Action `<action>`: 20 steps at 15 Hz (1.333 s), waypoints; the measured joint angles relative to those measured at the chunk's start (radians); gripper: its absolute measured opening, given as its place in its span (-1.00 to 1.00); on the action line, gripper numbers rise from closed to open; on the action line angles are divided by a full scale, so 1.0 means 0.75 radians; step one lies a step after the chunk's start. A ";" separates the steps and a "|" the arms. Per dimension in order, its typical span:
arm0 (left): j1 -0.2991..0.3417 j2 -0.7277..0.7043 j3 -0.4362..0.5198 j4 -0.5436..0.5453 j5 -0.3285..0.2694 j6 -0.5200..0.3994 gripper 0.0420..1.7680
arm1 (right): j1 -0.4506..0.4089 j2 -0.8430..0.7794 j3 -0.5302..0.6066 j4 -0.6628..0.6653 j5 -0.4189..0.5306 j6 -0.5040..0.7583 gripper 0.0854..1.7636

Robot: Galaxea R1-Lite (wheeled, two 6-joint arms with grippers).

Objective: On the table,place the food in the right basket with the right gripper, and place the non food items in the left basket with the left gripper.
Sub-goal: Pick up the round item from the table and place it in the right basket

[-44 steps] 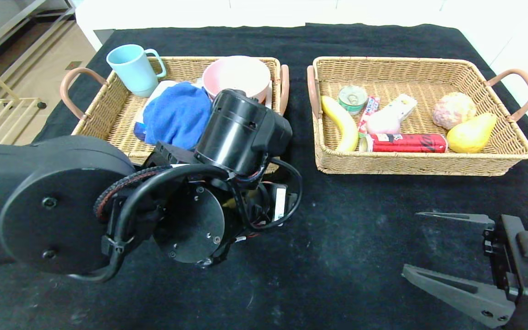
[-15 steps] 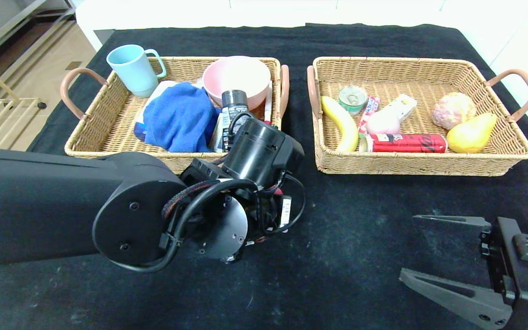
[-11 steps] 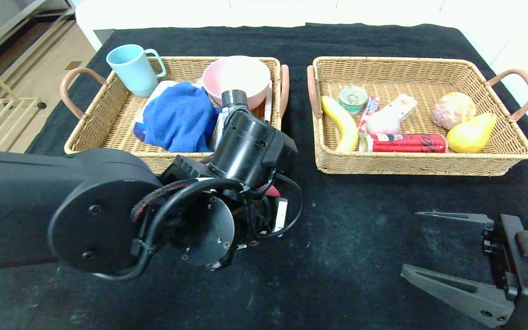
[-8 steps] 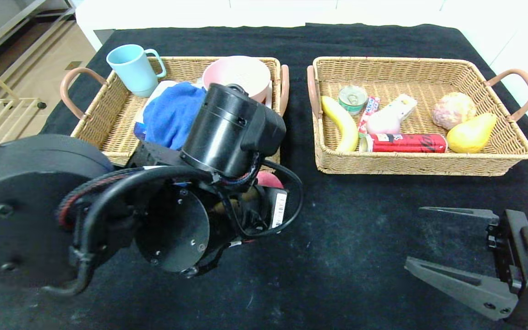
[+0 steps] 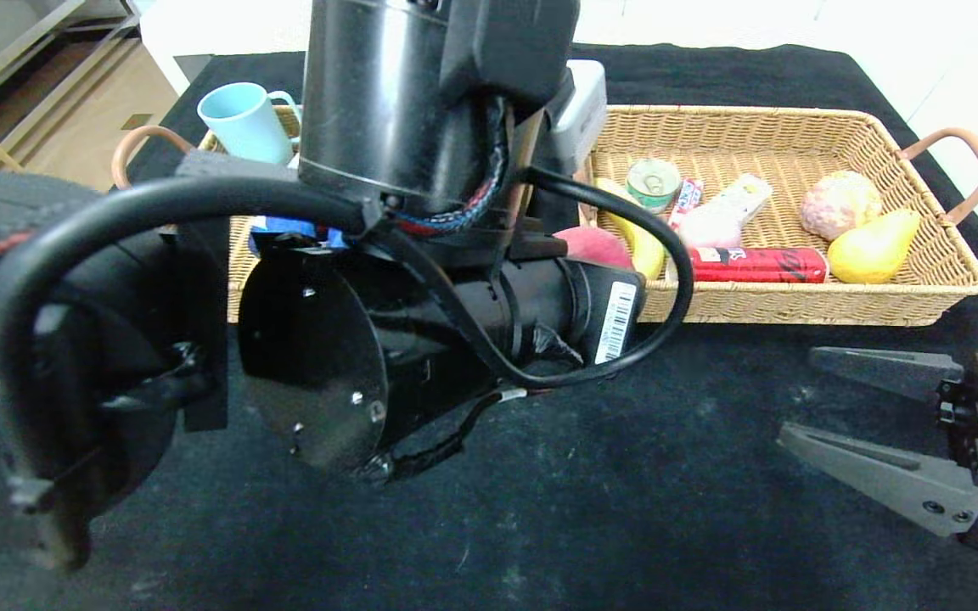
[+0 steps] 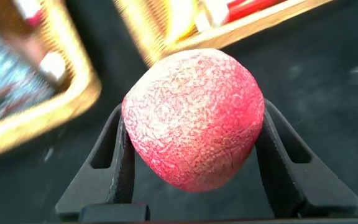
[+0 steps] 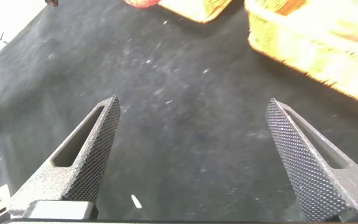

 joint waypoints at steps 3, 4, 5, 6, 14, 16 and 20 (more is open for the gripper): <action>0.044 0.074 -0.062 -0.078 -0.076 0.079 0.28 | -0.017 -0.013 -0.010 0.001 0.000 0.001 0.94; 0.065 0.102 -0.074 -0.160 -0.081 0.119 0.28 | -0.017 -0.019 -0.011 0.001 0.000 0.001 0.94; 0.088 0.133 -0.081 -0.243 -0.089 0.165 0.28 | -0.016 -0.024 -0.010 0.000 0.000 0.001 0.94; 0.106 0.162 -0.085 -0.304 -0.119 0.209 0.28 | -0.015 -0.030 -0.009 0.001 0.001 0.001 0.94; 0.153 0.336 -0.237 -0.351 -0.217 0.304 0.28 | -0.019 -0.077 -0.024 0.001 0.002 0.012 0.94; 0.154 0.376 -0.293 -0.356 -0.235 0.330 0.28 | -0.018 -0.088 -0.026 0.002 0.002 0.015 0.94; 0.155 0.445 -0.386 -0.389 -0.237 0.402 0.28 | -0.011 -0.117 -0.029 0.001 0.004 0.027 0.94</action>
